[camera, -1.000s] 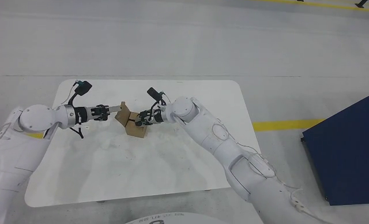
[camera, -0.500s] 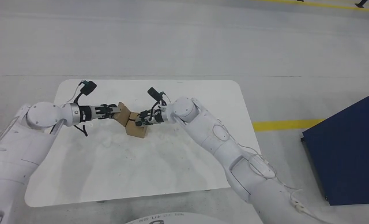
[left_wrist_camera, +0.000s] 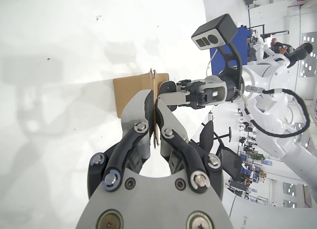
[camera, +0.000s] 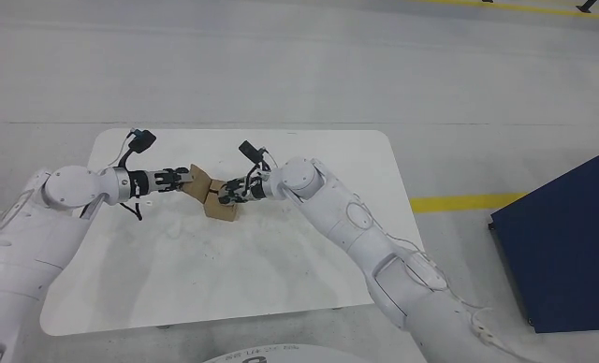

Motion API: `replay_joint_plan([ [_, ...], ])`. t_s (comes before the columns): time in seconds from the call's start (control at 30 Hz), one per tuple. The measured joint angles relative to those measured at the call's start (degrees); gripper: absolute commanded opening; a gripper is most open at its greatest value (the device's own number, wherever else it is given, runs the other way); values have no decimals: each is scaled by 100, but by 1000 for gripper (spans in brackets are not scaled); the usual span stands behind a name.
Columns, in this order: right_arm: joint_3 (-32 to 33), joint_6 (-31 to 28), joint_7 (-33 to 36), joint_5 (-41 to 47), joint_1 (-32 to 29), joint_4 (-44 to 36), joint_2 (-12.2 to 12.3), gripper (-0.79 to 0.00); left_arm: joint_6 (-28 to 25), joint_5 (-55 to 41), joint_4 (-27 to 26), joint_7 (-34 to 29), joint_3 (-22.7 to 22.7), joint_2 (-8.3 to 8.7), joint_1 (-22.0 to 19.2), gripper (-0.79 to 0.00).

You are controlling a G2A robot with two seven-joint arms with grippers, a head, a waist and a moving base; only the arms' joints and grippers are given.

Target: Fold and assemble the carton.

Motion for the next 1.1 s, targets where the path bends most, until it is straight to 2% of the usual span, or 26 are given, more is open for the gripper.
replay_joint_plan([
  [0.13, 429, -343, 418, 255, -160, -216, 165, -785, 26, 40, -83, 4, -74, 33, 72, -720],
  [0.23, 812, -403, 723, 272, -328, -397, 331, -785, 26, 55, -151, 0, -113, 53, 130, -576],
  [0.3, 968, -273, 646, 71, -427, -526, 416, -785, 36, 80, -199, 0, -131, 64, 159, -434],
  [0.37, 1086, -127, 478, -212, -577, -728, 494, -785, 69, 134, -271, 25, -151, 77, 197, -372],
  [0.4, 1135, -96, 471, -262, -649, -813, 521, -785, 78, 145, -308, 31, -161, 83, 220, -296],
  [0.43, 1194, -68, 492, -300, -737, -910, 555, -785, 81, 159, -355, 37, -181, 93, 251, -148],
  [0.5, 1236, -9, 504, -380, -842, -1017, 592, -785, 70, 182, -428, 55, -211, 108, 298, -6],
  [0.7, 1004, 342, 172, -695, -872, -1073, 564, -785, -18, 258, -693, 281, -330, 150, 495, 0],
  [0.8, 912, 365, 150, -686, -820, -984, 538, -785, 28, 193, -705, 378, -589, 216, 641, 0],
  [0.9, 831, 365, 114, -657, -755, -851, 509, -785, 294, 345, -677, 356, -878, 306, 778, -323],
  [0.93, 793, 385, 81, -642, -721, -786, 492, -785, 518, 540, -693, 369, -921, 333, 810, -391],
  [1.0, 726, 419, 34, -615, -664, -686, 462, -785, 852, 834, -776, 371, -876, 345, 834, -453],
  [1.1, 622, 451, -30, -564, -567, -528, 412, -785, 1082, 1048, -874, 261, -651, 313, 785, -471],
])
